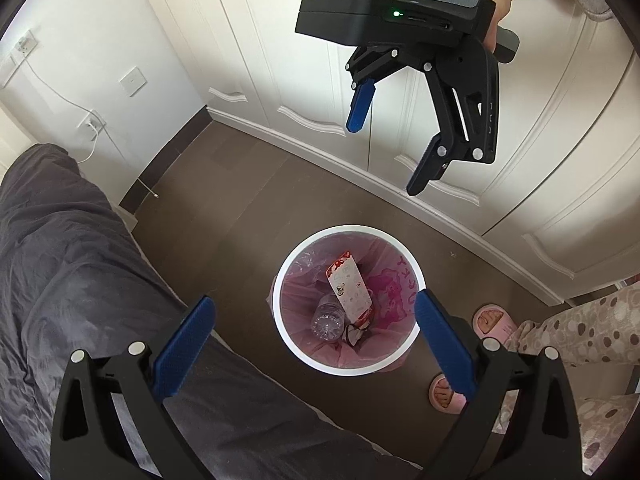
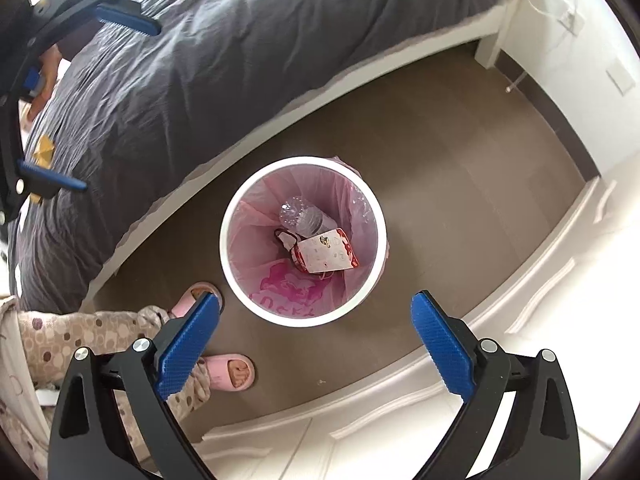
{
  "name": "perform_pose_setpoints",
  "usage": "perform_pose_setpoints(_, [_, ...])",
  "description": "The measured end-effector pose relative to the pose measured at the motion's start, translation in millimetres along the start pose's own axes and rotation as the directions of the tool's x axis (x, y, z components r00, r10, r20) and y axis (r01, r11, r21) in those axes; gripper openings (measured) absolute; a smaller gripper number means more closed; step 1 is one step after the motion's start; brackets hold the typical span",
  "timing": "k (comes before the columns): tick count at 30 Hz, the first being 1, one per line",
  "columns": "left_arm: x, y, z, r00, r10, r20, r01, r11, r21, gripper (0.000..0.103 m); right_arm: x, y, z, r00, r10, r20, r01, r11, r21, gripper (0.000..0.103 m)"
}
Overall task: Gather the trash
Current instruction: 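Open both tools to drop the strap and card into the bin, then move both tools back over the bed toward the wrapper and packet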
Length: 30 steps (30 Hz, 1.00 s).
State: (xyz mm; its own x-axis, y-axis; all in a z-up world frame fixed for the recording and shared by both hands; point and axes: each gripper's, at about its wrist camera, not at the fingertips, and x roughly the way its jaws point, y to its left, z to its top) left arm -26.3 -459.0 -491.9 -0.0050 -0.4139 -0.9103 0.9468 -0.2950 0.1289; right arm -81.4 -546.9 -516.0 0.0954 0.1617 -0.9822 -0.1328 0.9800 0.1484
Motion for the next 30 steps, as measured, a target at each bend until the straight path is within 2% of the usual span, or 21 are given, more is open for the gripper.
perform_pose_setpoints(8, [-39, -5, -12, 0.999, 0.050, -0.019, -0.051, 0.995, -0.080, 0.098, -32, 24, 12, 1.000, -0.020, -0.009, 0.019, 0.993, -0.120, 0.096])
perform_pose_setpoints(12, [-72, -16, -27, 0.994, 0.101, -0.043, -0.105, 0.988, -0.113, 0.098, -49, 43, 22, 1.000, -0.028, 0.004, 0.028, 0.983, -0.179, 0.096])
perform_pose_setpoints(17, [-113, -27, -51, 0.990, 0.127, -0.069, -0.137, 0.974, -0.181, 0.098, -72, 79, 41, 1.000, -0.012, 0.028, 0.019, 0.961, -0.274, 0.096])
perform_pose_setpoints(20, [-139, -34, -75, 0.983, 0.160, -0.092, -0.177, 0.960, -0.215, 0.098, -82, 104, 54, 0.999, -0.009, 0.038, 0.021, 0.945, -0.326, 0.096])
perform_pose_setpoints(24, [-167, -34, -108, 0.979, 0.172, -0.105, -0.195, 0.939, -0.282, 0.098, -89, 141, 73, 0.999, -0.008, 0.035, 0.020, 0.927, -0.374, 0.096])
perform_pose_setpoints(30, [-217, -44, -179, 0.973, 0.198, -0.117, -0.227, 0.907, -0.354, 0.098, -92, 213, 108, 0.999, -0.012, 0.031, 0.025, 0.892, -0.451, 0.096])
